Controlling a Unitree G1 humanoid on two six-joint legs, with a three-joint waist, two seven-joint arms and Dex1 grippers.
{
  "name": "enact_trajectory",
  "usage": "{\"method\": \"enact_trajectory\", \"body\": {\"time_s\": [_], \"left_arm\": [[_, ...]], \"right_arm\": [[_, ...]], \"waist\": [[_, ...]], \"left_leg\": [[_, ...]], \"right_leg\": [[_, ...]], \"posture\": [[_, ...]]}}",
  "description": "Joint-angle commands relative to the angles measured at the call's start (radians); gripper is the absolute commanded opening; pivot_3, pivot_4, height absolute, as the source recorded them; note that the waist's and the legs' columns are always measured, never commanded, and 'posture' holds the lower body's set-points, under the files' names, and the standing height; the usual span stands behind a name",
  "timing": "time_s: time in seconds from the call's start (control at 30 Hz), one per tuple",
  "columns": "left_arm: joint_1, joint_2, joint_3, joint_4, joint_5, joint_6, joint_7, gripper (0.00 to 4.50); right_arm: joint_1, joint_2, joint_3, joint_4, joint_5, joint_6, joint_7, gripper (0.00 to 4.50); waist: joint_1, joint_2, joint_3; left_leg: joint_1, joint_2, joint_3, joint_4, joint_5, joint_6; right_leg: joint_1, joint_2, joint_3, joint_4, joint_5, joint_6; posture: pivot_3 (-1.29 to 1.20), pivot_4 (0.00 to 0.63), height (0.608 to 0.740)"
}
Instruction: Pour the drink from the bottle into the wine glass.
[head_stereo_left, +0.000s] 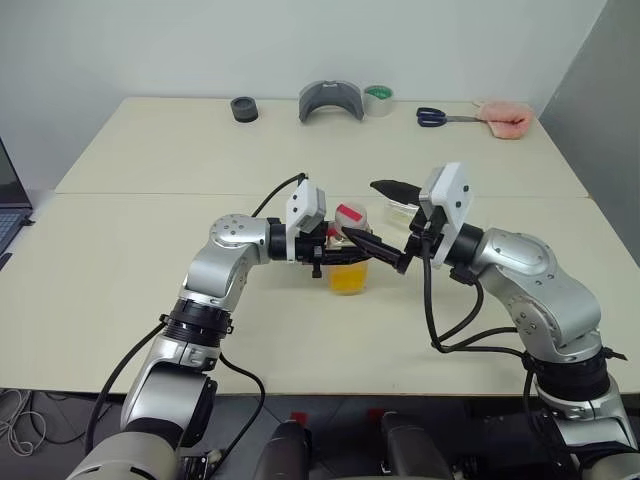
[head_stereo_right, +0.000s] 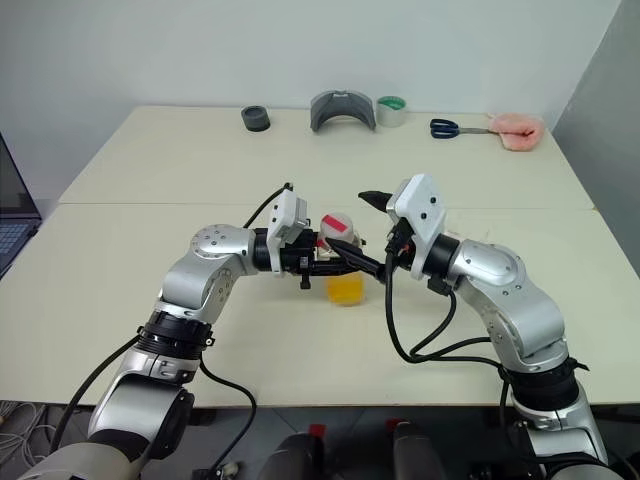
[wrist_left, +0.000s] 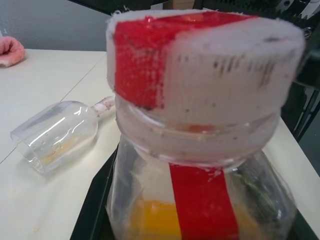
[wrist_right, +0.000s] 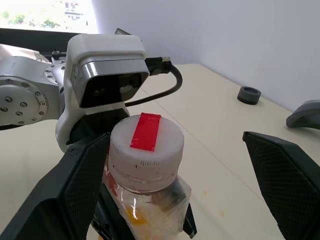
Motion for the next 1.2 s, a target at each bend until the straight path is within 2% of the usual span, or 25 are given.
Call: {"method": "enact_trajectory", "body": {"time_s": [0.03,1.2], "left_arm": [[-0.014,0.01,0.016,-0.026,-0.012,-0.027,-0.013,1.69],[-0.012,0.012,0.013,-0.011,-0.008,-0.043,-0.018,1.69]], "right_arm": [[0.003,-0.011,-0.039,-0.031,0.015,0.005,-0.008,4.5],[0.016,-0.033,-0.055,-0.072,0.088,0.044,0.014,4.5]], "waist": [[0.0,0.0,0.0],[0.0,0.0,0.0]], "left_leg": [[0.0,0.0,0.0,0.0,0.0,0.0],[0.0,0.0,0.0,0.0,0.0,0.0]], "right_leg": [[0.0,0.0,0.0,0.0,0.0,0.0],[0.0,0.0,0.0,0.0,0.0,0.0]], "posture": [[0.0,0.15,0.74],[0.0,0.15,0.74]]}}
